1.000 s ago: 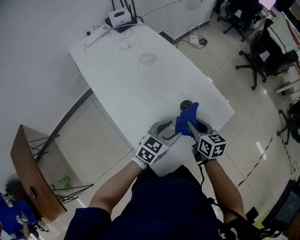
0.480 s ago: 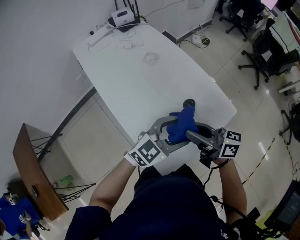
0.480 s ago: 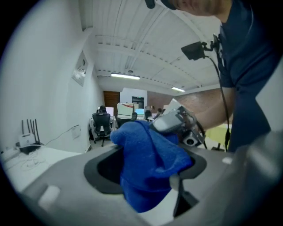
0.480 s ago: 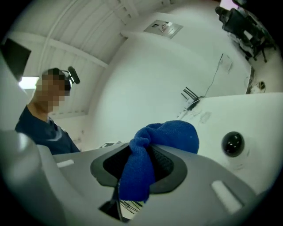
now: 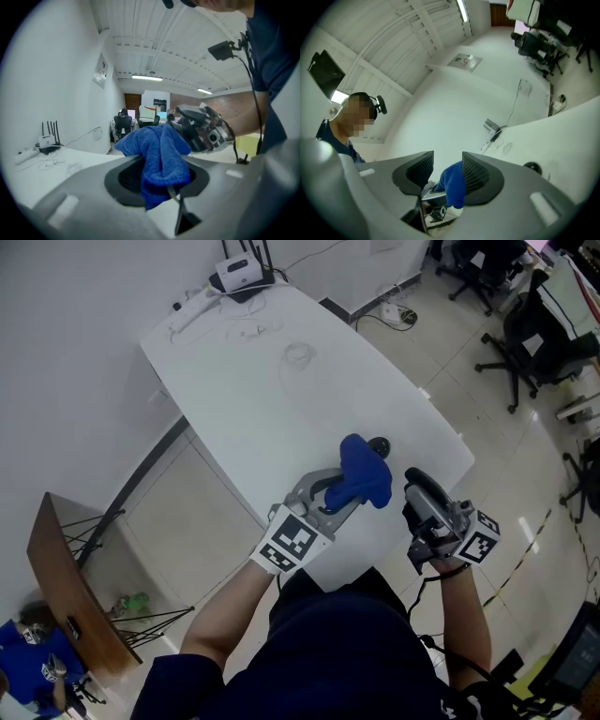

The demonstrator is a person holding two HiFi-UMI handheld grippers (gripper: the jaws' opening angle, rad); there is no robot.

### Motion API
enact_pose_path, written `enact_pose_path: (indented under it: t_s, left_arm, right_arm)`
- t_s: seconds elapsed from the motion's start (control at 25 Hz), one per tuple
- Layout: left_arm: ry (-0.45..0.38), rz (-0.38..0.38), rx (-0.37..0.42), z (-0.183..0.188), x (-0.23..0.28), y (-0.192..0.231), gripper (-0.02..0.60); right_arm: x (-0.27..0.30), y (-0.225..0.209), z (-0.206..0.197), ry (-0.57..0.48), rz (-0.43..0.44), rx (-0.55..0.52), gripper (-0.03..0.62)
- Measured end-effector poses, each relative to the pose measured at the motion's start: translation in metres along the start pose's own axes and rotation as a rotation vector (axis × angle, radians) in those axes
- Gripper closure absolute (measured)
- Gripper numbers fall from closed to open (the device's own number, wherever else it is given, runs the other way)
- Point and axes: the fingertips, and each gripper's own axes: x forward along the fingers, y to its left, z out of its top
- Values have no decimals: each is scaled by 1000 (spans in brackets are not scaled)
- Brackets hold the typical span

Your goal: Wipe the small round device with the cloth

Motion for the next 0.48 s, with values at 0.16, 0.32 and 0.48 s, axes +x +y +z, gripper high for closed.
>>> enact_pose_path:
  t_s: [0.16,0.32,0.48]
  left_arm:
    - [126,-34,64,-11,25,11,437]
    - [286,-98,173,-29,64,27,433]
    - [351,-176,87,-44,87,67,433]
  right_arm:
    - [-37,-46,41,-202,-215,-12,433]
    - [-61,-76,50,-286,-318,48,453]
    - [-69,-98,45,-299,-365,95,461]
